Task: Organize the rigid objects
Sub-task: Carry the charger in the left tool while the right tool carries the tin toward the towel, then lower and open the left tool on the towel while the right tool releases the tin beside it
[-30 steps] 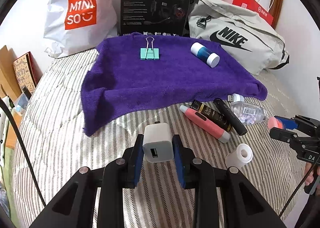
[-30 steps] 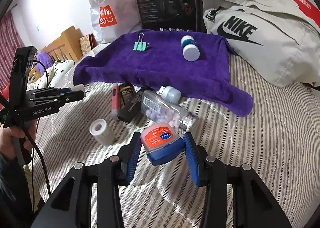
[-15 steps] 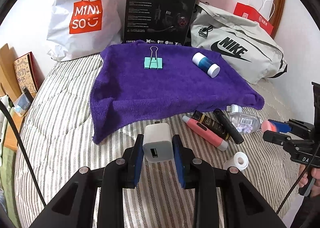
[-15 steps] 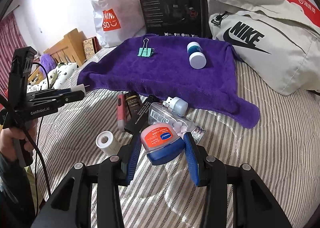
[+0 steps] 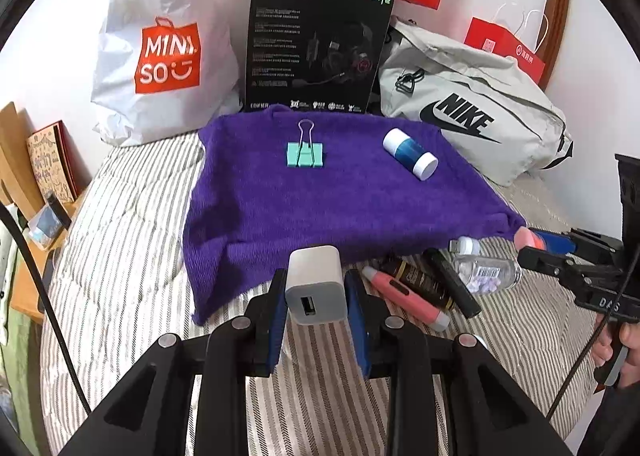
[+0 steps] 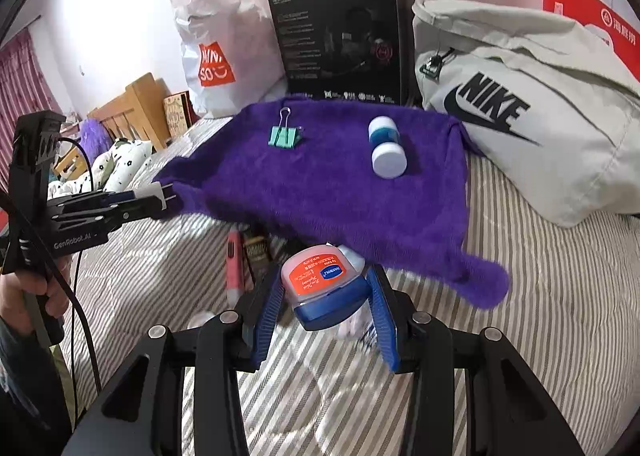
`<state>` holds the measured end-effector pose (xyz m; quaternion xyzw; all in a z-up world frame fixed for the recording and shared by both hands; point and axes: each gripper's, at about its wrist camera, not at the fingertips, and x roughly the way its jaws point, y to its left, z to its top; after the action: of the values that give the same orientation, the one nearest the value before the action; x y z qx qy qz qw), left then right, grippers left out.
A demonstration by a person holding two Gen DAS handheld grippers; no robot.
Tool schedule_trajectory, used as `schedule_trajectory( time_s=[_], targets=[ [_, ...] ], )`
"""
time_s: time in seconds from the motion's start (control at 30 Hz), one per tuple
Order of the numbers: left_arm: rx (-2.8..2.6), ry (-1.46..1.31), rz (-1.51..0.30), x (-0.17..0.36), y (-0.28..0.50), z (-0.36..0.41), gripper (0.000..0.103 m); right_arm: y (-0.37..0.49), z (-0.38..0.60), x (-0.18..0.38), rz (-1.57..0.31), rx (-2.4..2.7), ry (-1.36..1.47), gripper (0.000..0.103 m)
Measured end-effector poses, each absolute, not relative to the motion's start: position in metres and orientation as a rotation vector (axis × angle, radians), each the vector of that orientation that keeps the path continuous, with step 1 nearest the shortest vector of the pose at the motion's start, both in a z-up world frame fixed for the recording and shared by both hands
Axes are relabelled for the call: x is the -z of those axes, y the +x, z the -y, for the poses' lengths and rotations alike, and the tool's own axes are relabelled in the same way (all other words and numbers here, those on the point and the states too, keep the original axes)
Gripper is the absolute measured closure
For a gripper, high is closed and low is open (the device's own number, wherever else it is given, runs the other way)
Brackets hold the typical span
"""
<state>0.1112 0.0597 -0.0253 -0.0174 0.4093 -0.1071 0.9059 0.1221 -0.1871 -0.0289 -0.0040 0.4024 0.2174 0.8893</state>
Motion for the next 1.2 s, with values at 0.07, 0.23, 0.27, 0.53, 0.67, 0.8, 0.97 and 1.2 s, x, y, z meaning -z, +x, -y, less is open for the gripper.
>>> schedule_trajectory(
  time_s=[0.07,0.23,0.27,0.53,0.67,0.8,0.97,1.2],
  targets=[
    [0.219,-0.033,-0.841,0.022,0.113,-0.061,0.076,0.127,0.186,0.025,-0.825,-0.451,-0.010,0.060],
    [0.204,-0.033,-0.837,0.015,0.125,-0.065,0.076,0.144,0.183,0.019,-0.808,-0.458,-0.012,0.060],
    [0.204,-0.032,-0.837,0.014,0.128,-0.066,0.076,0.147,0.183,0.019,-0.808,-0.459,-0.011,0.060],
    [0.199,-0.028,-0.841,0.013,0.152,-0.064,0.076,0.177,0.179,0.023,-0.821,-0.458,-0.016,0.060],
    [0.201,-0.027,-0.850,0.016,0.167,-0.061,0.076,0.194,0.178,0.030,-0.840,-0.450,-0.014,0.060],
    [0.203,-0.034,-0.857,0.020,0.180,-0.059,0.076,0.211,0.177,0.038,-0.863,-0.438,-0.013,0.060],
    [0.208,-0.039,-0.874,0.029,0.197,-0.058,0.076,0.228,0.178,0.049,-0.891,-0.420,-0.025,0.060],
    [0.205,-0.054,-0.897,0.040,0.221,-0.063,0.076,0.244,0.175,0.062,-0.923,-0.411,-0.055,0.060]
  ],
)
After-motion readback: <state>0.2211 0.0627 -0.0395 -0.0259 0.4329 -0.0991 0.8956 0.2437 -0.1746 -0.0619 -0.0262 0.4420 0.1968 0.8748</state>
